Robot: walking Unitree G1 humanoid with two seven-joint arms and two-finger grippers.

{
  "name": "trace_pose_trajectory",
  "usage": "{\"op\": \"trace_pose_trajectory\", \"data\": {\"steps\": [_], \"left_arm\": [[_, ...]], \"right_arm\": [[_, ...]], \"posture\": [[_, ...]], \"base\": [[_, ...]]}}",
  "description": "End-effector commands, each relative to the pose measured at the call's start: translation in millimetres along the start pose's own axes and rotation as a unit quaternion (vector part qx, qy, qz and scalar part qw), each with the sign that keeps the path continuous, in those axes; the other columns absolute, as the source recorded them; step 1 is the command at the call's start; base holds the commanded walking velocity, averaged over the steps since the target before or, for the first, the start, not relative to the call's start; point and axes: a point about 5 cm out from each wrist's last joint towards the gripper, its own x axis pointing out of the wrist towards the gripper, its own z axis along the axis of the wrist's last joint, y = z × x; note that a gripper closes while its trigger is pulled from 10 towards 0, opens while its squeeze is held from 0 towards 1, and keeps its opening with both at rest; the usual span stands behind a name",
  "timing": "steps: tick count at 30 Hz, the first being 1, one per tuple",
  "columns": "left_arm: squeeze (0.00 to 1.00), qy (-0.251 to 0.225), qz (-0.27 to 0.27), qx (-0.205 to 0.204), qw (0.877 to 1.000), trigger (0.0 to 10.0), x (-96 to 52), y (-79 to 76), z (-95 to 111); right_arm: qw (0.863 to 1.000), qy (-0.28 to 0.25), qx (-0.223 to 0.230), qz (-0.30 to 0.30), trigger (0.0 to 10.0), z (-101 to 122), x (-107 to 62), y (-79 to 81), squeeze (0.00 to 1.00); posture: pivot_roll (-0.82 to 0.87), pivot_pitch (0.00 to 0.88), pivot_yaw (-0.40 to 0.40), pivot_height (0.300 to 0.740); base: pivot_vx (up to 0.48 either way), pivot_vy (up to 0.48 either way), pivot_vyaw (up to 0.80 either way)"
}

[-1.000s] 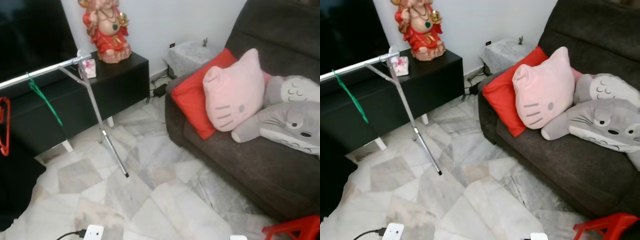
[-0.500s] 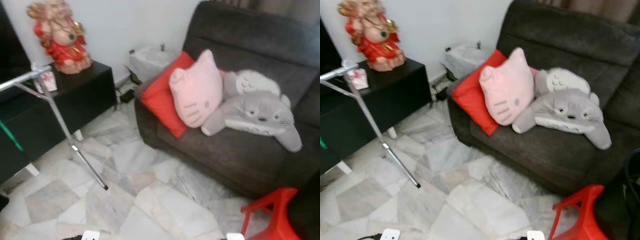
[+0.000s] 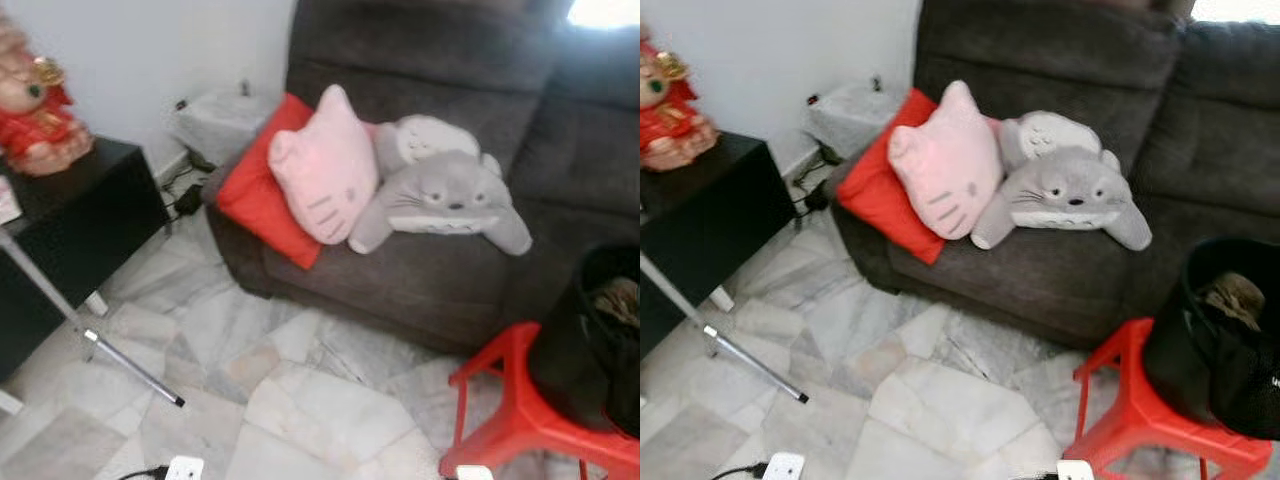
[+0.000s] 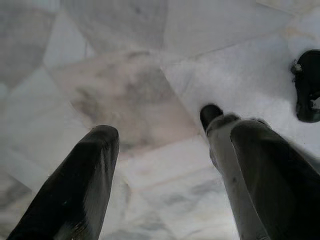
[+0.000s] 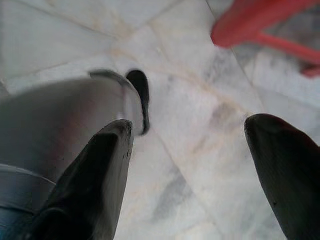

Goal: Hang hanger

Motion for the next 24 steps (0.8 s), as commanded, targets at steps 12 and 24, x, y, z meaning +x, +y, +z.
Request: {"op": "trace_pose_trajectory", "data": {"steps": [12, 24], "left_arm": [[0.0, 0.011, 0.005, 0.002, 1.0, 10.0, -0.7, 2.6, -5.8], [0.0, 0.01, 0.004, 0.003, 1.0, 10.0, -0.7, 2.7, -5.6]], "right_arm": [[1.0, -0.004, 0.0, 0.005, 10.0, 4.2, 0.8, 3.8, 0.0], [1.0, -0.004, -0.002, 0.006, 10.0, 4.5, 0.8, 4.1, 0.0]], "posture": [[-0.12, 0.0, 0.016, 0.74], [-0.12, 0.0, 0.016, 0.74]], "base": [[0.0, 0.0, -0.65], [0.0, 0.0, -0.65]]}}
